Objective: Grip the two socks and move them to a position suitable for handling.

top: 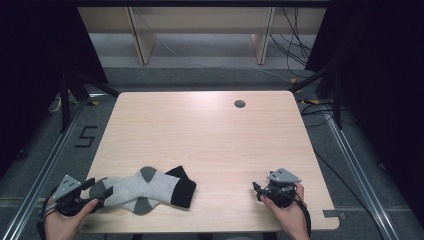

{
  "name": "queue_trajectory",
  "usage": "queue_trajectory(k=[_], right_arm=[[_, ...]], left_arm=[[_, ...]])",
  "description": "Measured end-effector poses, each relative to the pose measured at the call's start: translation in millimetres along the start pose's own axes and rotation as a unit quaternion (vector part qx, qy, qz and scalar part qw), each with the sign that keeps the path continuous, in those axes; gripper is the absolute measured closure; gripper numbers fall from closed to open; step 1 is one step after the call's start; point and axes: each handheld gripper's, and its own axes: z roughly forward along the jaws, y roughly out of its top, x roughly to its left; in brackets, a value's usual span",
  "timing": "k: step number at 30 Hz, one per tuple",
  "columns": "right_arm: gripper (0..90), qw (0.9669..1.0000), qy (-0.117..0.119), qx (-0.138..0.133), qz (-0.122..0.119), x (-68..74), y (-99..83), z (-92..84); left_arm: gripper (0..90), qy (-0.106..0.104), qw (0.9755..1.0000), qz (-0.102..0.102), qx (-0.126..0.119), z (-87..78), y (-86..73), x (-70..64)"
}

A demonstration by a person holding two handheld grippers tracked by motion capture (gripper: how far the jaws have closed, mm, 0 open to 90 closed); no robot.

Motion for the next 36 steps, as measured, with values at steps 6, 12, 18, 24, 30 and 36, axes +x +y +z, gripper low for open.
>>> queue_trajectory(k=[6, 12, 18, 24, 30, 36], right_arm=[[26.9, 0.9999, -0.004, -0.005, -0.009, 2.7, 2.4, 1.4], [31.2, 0.9995, 0.015, -0.003, -0.028, 18.3, 13.6, 2.1], [38.7, 0.9971, 0.069, 0.007, -0.031, 42.2, 41.4, 8.8], [37.6, 0.9952, 0.089, 0.013, -0.036, 56.1, 51.5, 25.2], [36.0, 0.9957, 0.084, 0.016, -0.035, 51.6, 45.1, 18.9], [34.9, 0.9962, 0.084, 0.018, -0.014, 42.6, 38.4, 14.0]], left_arm=[[20.8, -0.013, 0.9997, 0.019, -0.012, -7.7, 7.9, 1.6], [20.7, -0.008, 0.9999, 0.011, 0.009, -24.1, 4.3, 12.1], [29.3, 0.003, 0.9996, -0.009, 0.025, -29.7, 3.4, 18.8], [30.7, -0.038, 0.997, 0.062, 0.025, -19.5, 30.5, -20.8], [25.8, -0.144, 0.9746, 0.142, 0.096, 36.6, 40.0, -60.7], [20.4, -0.145, 0.9626, 0.169, 0.154, 56.7, 28.8, -70.8]])
